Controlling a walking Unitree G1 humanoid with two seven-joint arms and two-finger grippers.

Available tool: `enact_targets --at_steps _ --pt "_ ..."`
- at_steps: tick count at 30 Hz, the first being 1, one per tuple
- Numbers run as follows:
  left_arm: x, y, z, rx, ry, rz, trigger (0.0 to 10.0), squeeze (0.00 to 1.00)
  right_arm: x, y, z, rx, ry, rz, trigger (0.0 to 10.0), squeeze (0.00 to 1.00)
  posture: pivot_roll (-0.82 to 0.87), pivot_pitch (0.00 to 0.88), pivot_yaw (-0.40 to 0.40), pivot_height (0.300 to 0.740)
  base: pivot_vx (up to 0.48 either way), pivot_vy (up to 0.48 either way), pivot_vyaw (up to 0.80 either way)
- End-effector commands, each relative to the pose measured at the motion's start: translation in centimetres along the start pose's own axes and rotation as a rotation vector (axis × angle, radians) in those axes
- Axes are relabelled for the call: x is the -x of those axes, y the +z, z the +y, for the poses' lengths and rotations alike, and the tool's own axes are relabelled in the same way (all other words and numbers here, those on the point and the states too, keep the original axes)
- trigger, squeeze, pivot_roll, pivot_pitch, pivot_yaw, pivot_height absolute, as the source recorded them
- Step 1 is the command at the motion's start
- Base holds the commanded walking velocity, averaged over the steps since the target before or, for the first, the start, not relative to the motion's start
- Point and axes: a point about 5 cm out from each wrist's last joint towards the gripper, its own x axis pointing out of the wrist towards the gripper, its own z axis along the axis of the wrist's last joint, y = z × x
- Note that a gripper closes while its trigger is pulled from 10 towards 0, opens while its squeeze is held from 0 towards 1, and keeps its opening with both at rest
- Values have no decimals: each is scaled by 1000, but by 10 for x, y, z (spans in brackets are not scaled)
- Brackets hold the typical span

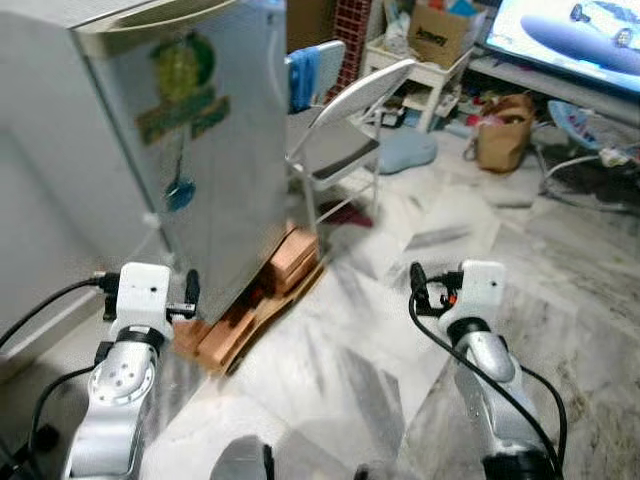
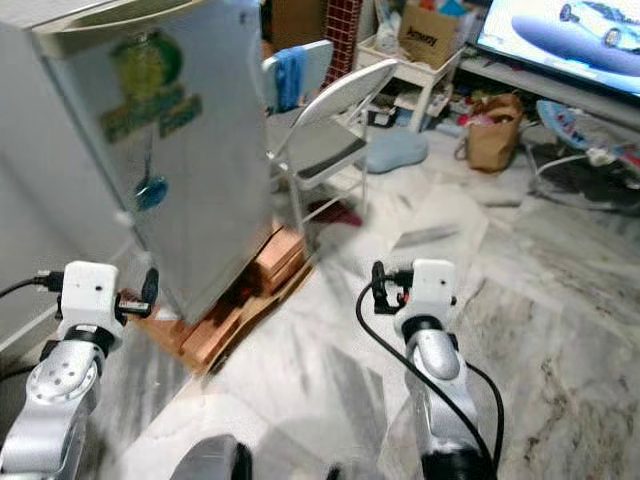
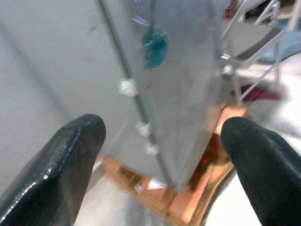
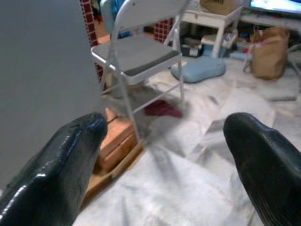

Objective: Restocking fridge

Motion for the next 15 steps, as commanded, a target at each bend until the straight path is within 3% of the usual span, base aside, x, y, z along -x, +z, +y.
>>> enact_targets --at_steps 1,13,15 --pt "-2 6 1 0 5 -26 10000 0 -1 4 -4 5 -13 -17 10000 0 112 25 -41 740 0 0 0" --pt "-6 10 6 -10 43 -60 10000 0 2 7 -3 -7 11 -36 10000 0 115 31 -53 740 0 0 0" --pt "-8 12 9 -10 55 -64 10000 0 1 9 -2 -9 17 -43 10000 0 116 31 -53 740 0 0 444"
